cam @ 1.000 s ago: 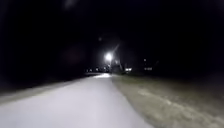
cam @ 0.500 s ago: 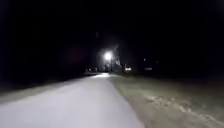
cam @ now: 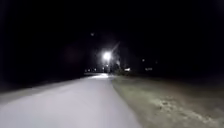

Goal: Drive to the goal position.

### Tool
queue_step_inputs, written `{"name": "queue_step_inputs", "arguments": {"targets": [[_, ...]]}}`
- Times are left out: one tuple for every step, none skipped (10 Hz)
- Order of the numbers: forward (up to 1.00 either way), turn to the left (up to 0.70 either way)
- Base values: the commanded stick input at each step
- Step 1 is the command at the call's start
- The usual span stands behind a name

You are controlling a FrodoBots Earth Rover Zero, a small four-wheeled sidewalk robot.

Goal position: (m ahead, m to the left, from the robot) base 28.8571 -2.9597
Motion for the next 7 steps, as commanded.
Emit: {"name": "queue_step_inputs", "arguments": {"targets": [[1.00, 0.21], [1.00, 0.04], [1.00, 0.00], [1.00, 0.00], [1.00, 0.00], [1.00, 0.00], [1.00, 0.00]]}}
